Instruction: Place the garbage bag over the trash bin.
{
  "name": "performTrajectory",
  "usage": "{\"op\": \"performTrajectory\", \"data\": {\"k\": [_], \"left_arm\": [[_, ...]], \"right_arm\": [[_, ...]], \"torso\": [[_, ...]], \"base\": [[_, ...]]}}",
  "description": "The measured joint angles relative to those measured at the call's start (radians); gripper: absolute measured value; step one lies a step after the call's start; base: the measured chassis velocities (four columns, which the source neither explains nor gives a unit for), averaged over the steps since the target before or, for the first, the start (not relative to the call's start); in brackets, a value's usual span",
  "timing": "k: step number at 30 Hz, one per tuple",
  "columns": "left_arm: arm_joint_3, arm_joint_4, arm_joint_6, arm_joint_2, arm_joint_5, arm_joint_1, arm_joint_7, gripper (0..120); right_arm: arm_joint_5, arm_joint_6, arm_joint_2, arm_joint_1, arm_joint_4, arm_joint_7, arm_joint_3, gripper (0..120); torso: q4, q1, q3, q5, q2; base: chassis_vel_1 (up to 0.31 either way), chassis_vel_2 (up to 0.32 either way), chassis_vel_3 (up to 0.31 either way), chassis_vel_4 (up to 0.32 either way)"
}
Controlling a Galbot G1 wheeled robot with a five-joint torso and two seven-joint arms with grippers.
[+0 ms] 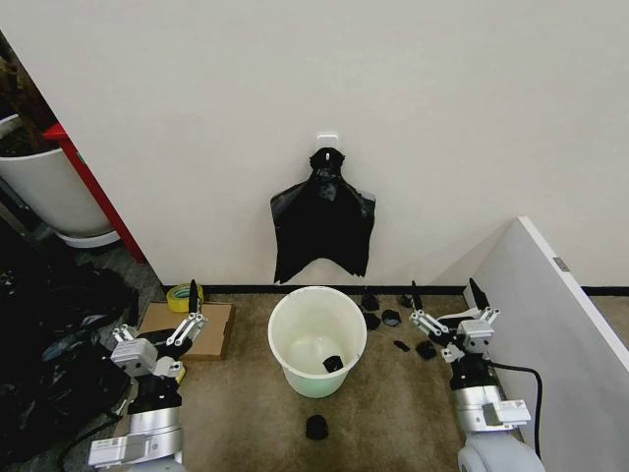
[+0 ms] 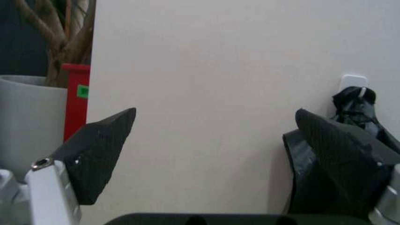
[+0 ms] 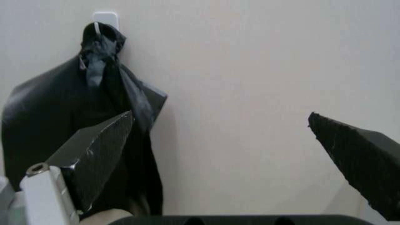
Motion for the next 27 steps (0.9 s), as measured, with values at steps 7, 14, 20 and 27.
{"op": "performTrajectory", "data": {"k": [7,14,20,27], "left_arm": [[-0.020,0.002,0.001,0.001,0.037,0.034,0.011,100],[-0.028,-0.021,-0.010,-0.024,0.044,0.062,0.010,100],[-0.038,-0.032,-0.019,-0.041,0.049,0.071,-0.007,100],[-0.040,-0.044,-0.020,-0.073,0.051,0.078,-0.025,100]], "right_arm": [[0.227,-0.139,-0.047,0.105,0.013,0.093,-0.121,100],[0.776,-0.224,-0.013,0.356,-0.048,0.100,-0.273,100],[0.957,-0.231,0.067,0.508,-0.149,0.108,-0.316,100],[1.039,-0.223,0.155,0.634,-0.312,0.092,-0.325,100]], "torso": [[0.0001,0.000,0.000,-0.0002,0.000],[0.0001,0.000,0.000,-0.0003,0.000],[0.0002,0.000,0.000,-0.0003,0.000],[0.0001,0.000,0.000,-0.0004,0.000]], "base": [[0.000,0.000,0.000,0.000],[0.000,0.000,0.000,0.000],[0.000,0.000,0.000,0.000],[0.000,0.000,0.000,0.000]]}}
